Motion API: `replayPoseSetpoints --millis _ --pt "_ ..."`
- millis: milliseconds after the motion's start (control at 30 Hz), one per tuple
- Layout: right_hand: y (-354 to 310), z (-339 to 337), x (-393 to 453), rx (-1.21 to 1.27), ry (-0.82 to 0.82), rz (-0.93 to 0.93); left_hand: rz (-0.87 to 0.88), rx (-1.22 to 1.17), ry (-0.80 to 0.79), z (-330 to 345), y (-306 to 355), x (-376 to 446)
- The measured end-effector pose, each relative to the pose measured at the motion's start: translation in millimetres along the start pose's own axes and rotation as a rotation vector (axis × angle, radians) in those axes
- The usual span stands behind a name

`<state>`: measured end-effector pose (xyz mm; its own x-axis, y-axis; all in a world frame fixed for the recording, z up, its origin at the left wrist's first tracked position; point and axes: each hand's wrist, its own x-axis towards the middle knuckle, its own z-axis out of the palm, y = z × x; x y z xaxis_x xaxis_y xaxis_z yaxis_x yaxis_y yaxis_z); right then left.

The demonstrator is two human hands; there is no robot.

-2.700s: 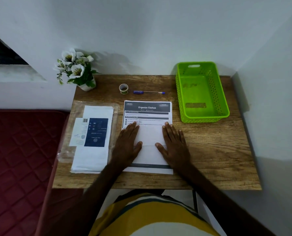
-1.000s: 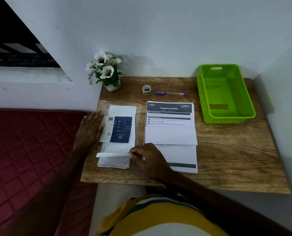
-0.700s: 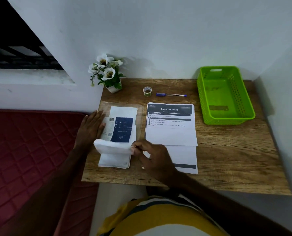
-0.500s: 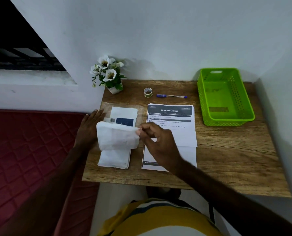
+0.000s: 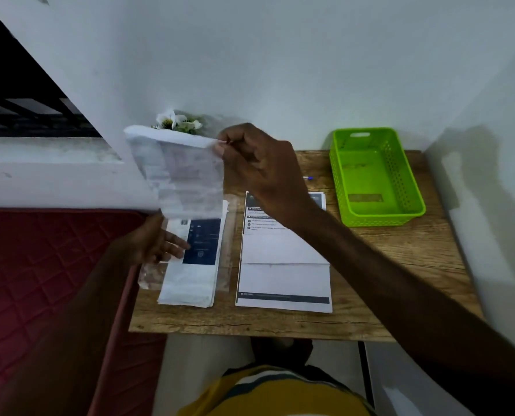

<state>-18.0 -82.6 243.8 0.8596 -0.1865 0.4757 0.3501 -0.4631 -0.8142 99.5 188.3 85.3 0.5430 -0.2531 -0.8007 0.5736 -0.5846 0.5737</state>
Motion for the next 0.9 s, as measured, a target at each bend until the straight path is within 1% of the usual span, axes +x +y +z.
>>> replayPoseSetpoints --millis 67,100,167,267,333,433,633,767,833,900 --pt "2.4 0.4 -1.5 -0.079 -0.084 -0.089 -0.047 -0.276 -0.190 0.7 14.1 -13.2" --pt "8.0 0.7 -8.3 -0.109 -0.138 -0.129 -0.034 -0.422 -0.238 0.6 17.3 -13.7" --pt "26.0 1.0 -31.4 -0.102 -0.249 -0.160 0.007 -0.612 -0.267 3.1 18.5 -3.8" --pt "63.4 1.3 -75.5 -0.142 -0.392 -0.127 0.066 -0.768 -0.236 15.2 15.6 11.6" --pt "86.9 1.3 -102.4 -0.192 -0.453 -0.084 0.074 -0.724 -0.183 27.9 12.3 21.6" --pt "117.8 1.9 -131.0 -0.300 -0.457 -0.097 0.081 -0.672 0.010 41.2 3.7 28.0" --pt "158.3 9.0 -143.9 -0.476 -0.342 -0.207 0.163 -0.694 0.199 45.8 -5.8 30.7" --pt "178.3 15.9 -144.2 -0.618 -0.318 -0.296 0.265 -0.667 0.366 53.4 -8.2 27.8" --pt "183.4 19.1 -145.7 -0.681 -0.299 -0.296 0.317 -0.663 0.423 58.7 -9.5 26.7" --pt "186.6 21.4 -144.7 -0.720 -0.270 -0.279 0.359 -0.681 0.442 63.3 -10.5 26.8"
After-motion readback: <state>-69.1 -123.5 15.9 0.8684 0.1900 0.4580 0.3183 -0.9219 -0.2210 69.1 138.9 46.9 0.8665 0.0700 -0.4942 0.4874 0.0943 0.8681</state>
